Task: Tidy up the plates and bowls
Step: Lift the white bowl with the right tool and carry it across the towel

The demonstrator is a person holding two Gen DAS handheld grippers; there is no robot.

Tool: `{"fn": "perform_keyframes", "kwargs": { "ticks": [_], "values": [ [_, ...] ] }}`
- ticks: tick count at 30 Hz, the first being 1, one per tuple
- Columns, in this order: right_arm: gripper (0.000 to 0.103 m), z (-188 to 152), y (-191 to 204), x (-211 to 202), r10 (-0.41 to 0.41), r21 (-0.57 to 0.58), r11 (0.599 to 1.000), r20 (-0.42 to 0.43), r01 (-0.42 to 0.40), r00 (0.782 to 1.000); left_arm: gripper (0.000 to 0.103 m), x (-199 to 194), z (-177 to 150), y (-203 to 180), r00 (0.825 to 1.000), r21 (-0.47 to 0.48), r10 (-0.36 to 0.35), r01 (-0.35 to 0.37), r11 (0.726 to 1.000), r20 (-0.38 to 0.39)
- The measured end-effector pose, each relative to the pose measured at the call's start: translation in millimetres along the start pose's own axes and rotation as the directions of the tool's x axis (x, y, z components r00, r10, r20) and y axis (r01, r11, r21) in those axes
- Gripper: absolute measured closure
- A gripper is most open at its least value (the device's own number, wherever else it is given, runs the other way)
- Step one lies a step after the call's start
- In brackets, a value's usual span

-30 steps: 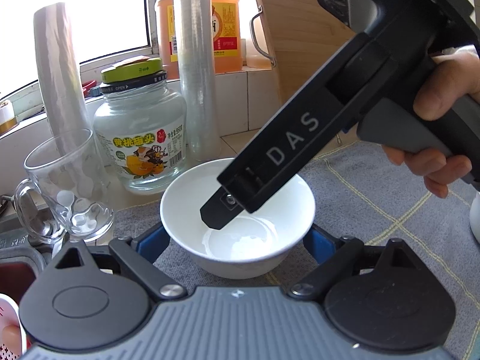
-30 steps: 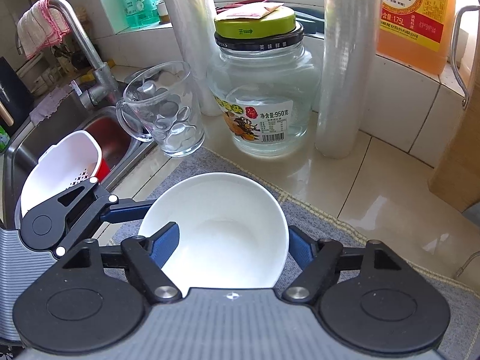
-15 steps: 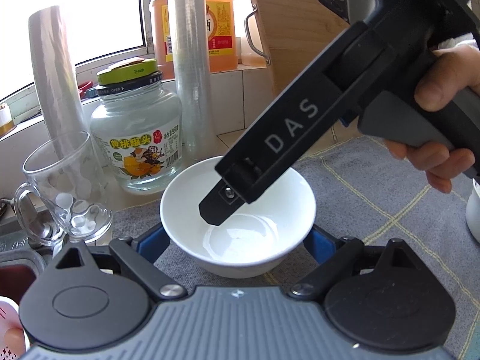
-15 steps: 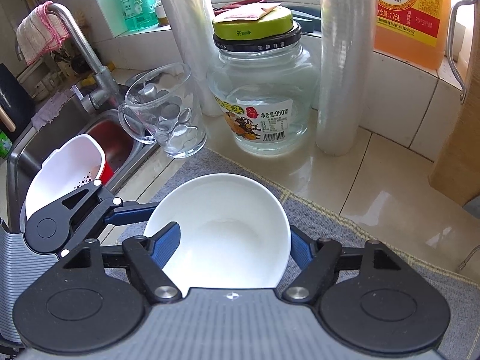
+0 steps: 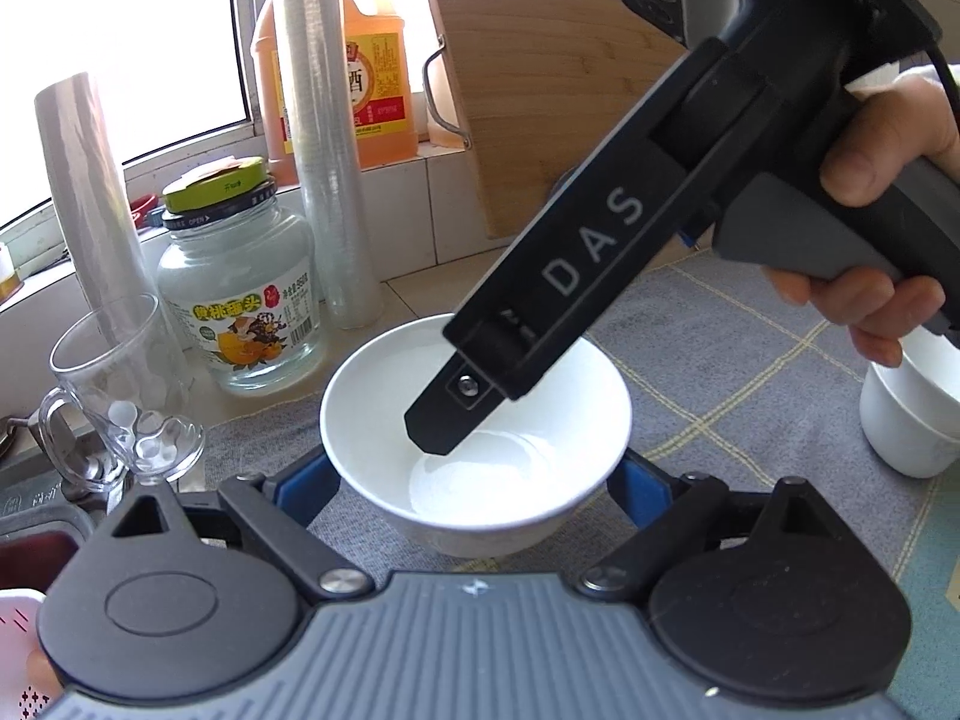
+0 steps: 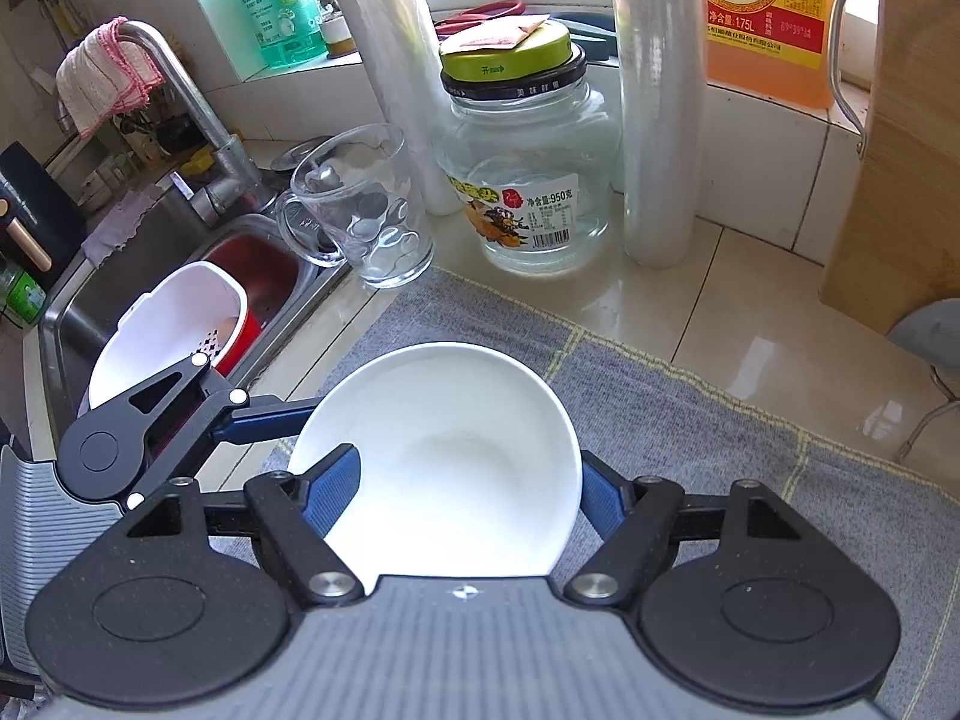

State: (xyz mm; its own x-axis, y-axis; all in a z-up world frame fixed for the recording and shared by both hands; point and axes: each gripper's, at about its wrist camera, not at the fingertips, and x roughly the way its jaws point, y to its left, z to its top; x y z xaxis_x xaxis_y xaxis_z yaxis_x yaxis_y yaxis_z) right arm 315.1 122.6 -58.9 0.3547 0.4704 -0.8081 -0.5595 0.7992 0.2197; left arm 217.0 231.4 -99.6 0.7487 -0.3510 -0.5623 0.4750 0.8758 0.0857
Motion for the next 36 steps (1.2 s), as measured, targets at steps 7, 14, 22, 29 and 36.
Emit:
{"fn": "perform_keyframes", "kwargs": {
  "ticks": [7, 14, 22, 29, 36],
  "values": [
    [0.021, -21, 4, -18, 0.004, 0.018, 1.0, -0.008, -0.004, 1.0, 0.009, -15, -2, -20, 1.0, 0.005, -0.025, 0.025, 1.0, -0.017],
    [0.021, -42, 5, -37, 0.003, 0.027, 1.0, -0.011, -0.002, 1.0, 0.008, -29, -2, -40, 0.999, 0.02, -0.044, 0.045, 0.999, -0.027],
    [0.021, -63, -1, -57, -0.005, 0.05, 0.999, -0.009, 0.005, 1.0, 0.009, -37, -2, -63, 0.997, 0.039, -0.063, 0.065, 0.997, -0.034],
    [0.021, -79, -7, -76, -0.029, 0.072, 0.997, -0.001, 0.029, 1.0, 0.008, -37, 2, -80, 0.996, 0.071, -0.084, 0.086, 0.994, -0.029],
    [0.021, -92, -15, -99, -0.049, 0.093, 0.995, 0.018, 0.047, 0.999, 0.008, -39, 8, -96, 0.994, 0.103, -0.108, 0.11, 0.989, -0.02]
  ]
}}
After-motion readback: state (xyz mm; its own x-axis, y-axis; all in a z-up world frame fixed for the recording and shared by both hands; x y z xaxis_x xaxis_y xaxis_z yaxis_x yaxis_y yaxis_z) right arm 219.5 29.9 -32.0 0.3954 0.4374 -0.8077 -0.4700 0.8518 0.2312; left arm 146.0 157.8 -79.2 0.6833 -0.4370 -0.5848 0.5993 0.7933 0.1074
